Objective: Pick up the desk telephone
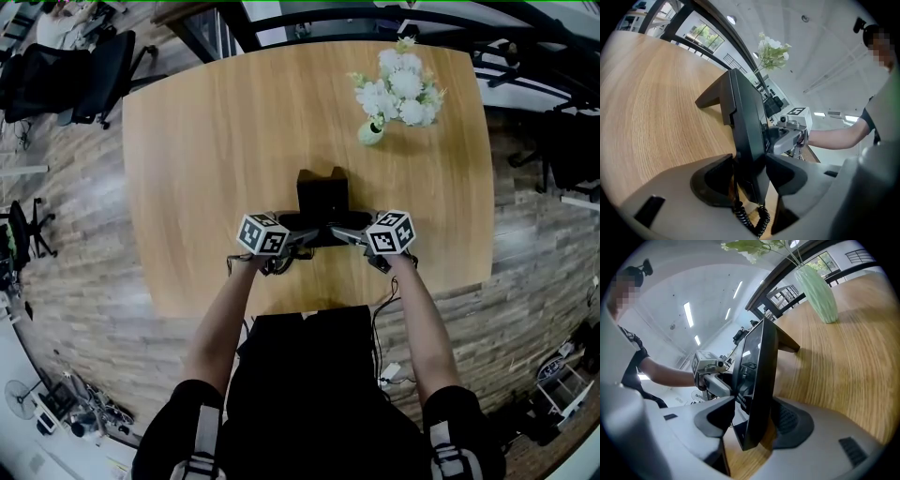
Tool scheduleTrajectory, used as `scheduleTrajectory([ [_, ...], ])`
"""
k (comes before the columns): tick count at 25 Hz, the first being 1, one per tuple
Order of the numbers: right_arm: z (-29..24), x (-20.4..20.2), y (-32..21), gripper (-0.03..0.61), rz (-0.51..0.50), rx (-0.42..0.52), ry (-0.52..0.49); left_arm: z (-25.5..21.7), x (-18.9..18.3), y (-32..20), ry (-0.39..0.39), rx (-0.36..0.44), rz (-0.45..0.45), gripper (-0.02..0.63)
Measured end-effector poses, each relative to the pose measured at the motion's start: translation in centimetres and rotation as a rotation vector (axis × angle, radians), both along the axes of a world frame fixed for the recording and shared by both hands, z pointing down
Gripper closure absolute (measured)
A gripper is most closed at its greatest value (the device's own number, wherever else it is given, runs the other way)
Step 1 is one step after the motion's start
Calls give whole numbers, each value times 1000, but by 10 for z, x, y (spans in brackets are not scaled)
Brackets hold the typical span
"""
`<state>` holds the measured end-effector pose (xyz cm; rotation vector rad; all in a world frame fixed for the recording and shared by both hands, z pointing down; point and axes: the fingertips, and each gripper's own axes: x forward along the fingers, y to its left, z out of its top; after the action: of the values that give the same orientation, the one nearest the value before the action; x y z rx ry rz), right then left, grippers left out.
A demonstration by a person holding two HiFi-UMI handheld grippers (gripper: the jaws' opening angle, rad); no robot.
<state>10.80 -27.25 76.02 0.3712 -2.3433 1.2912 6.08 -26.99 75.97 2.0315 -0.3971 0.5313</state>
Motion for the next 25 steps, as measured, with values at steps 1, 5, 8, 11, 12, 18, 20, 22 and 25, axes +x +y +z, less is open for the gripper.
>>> scheduleTrajectory([
  [1,1,-1,0,342,-1,-8,7,0,0,0,0,-1,-2,390],
  [5,7,-7,-2,333,-1,-20,53,0,1,0,-5,10,-10,390],
  [8,6,-13,-3,319,-3,-30,58,-1,1,-1,-11,17,-22,385],
  [11,5,-15,-4,318,10,-30,53,-1,1,-1,-10,19,-39,382],
  [12,5,-14,-4,318,20,-28,51,-1,0,-1,-7,18,-46,383],
  [18,3,-16,-1,318,50,-29,37,-4,-3,1,-13,20,-32,383],
  [20,3,-17,-1,318,56,-27,31,-4,-4,2,-15,22,-31,383],
  [22,3,-18,-1,318,58,-24,27,-5,-5,2,-18,24,-32,383],
  [25,1,-19,-2,318,57,-19,25,-6,-6,2,-17,26,-34,383],
])
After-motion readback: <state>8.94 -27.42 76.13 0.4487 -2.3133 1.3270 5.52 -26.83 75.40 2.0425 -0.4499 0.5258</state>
